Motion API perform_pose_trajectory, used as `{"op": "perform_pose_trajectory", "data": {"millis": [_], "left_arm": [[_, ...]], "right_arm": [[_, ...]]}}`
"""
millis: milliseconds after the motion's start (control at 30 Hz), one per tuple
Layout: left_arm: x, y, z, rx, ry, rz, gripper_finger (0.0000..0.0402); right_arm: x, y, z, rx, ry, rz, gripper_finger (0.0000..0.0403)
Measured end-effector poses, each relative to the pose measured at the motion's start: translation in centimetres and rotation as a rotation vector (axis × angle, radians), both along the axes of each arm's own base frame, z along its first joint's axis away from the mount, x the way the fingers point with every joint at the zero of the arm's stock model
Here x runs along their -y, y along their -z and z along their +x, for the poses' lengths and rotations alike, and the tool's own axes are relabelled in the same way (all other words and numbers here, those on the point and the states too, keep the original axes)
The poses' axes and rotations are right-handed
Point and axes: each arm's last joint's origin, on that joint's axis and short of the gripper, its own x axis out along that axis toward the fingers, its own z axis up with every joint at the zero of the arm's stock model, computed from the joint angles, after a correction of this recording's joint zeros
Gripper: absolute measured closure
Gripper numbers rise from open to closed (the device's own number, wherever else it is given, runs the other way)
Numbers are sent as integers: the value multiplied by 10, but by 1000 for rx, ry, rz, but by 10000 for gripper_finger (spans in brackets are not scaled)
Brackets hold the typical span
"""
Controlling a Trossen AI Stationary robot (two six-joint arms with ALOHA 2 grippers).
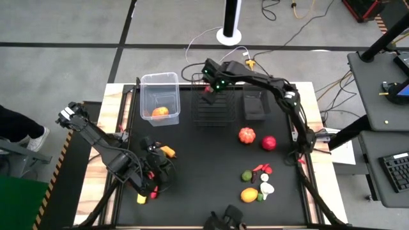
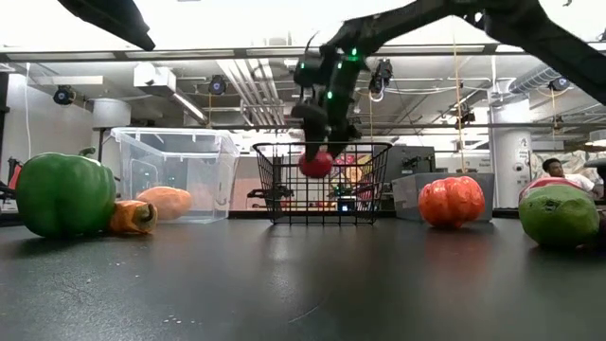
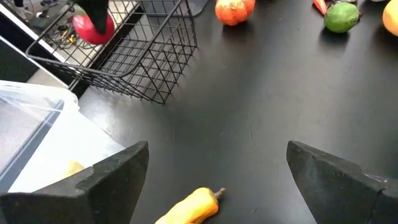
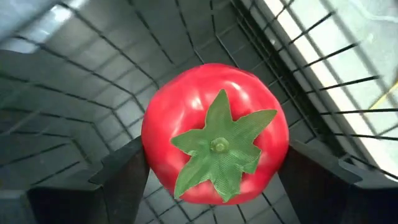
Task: Sort produce into baskets
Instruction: Put the left tomato into the wire basket, then put the lime into the wire basket
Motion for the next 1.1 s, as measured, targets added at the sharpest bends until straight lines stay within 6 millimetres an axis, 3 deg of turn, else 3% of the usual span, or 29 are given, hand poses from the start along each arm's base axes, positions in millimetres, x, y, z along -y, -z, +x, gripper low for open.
{"op": "perform_pose_trajectory", "data": {"millis": [233,400,667,900,1100], "left_arm": [[0,0,0,3,-2,4,41],[0,0,0,5,-3,6,41],[-1,0,0,18,-9,30,41],[-1,0,0,22,-11,26,41],[-1,0,0,23,-11,25,41]], "right_arm": [[7,24,6,-38,-15,23,94],[8,24,8,-22,-16,13,90],[8,24,8,-20,-10,14,48],[8,23,8,-19,-8,14,44],[3,-10,-2,39,9,-31,44]]}}
